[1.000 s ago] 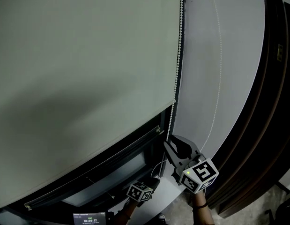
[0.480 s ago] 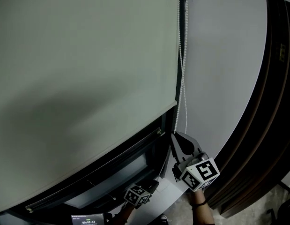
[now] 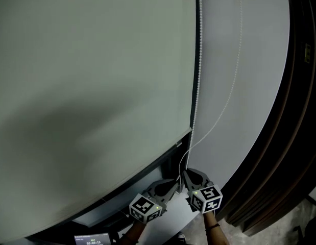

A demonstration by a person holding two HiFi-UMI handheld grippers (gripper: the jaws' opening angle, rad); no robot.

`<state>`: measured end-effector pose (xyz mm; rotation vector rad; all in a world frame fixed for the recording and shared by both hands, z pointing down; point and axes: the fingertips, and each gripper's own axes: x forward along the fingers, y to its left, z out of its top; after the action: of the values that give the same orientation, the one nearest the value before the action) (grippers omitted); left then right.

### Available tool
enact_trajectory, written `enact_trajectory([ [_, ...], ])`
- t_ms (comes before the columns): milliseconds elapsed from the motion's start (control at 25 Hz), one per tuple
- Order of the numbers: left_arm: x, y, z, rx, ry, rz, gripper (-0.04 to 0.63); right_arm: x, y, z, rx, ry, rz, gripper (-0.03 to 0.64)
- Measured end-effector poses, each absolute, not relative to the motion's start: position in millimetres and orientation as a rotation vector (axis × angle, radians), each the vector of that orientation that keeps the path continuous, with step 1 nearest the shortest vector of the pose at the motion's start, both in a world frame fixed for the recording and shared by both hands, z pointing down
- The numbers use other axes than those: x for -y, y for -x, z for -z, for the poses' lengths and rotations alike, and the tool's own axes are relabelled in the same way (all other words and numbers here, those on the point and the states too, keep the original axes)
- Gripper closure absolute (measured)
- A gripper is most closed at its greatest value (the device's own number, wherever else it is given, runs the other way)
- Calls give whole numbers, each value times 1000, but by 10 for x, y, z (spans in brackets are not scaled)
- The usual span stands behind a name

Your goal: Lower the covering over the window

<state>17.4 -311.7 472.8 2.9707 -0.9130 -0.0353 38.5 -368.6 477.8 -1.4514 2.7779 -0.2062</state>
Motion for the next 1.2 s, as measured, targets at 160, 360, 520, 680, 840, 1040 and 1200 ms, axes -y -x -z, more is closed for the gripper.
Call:
enact_trajectory([
  [160, 3117, -238, -4168, 913, -3044, 175, 589, 3523, -331, -5740, -2898, 1522, 444, 604],
  [360, 3189, -378, -3636, 896, -3111, 240, 524, 3283, -273, -6172, -2876, 1482, 643, 604],
  [520, 3263, -520, -3454, 865, -3170, 247, 505, 3221, -198, -6161, -2915, 1459, 621, 604],
  [680, 3344, -588, -3361, 854, -3198, 241, 506, 3178, -205, -6151, -2899, 1457, 658, 604],
  [840, 3318, -641, -3355, 811, -3184, 242, 577, 3159, -253, -6153, -2890, 1459, 630, 604],
  [1040, 3218, -541, -3339, 826, -3110, 346, 584, 3036, -261, -6137, -2844, 1442, 687, 604],
  [1200, 3321, -465, -3338, 908, -3075, 398, 588, 3007, -369, -6073, -2859, 1488, 622, 603],
])
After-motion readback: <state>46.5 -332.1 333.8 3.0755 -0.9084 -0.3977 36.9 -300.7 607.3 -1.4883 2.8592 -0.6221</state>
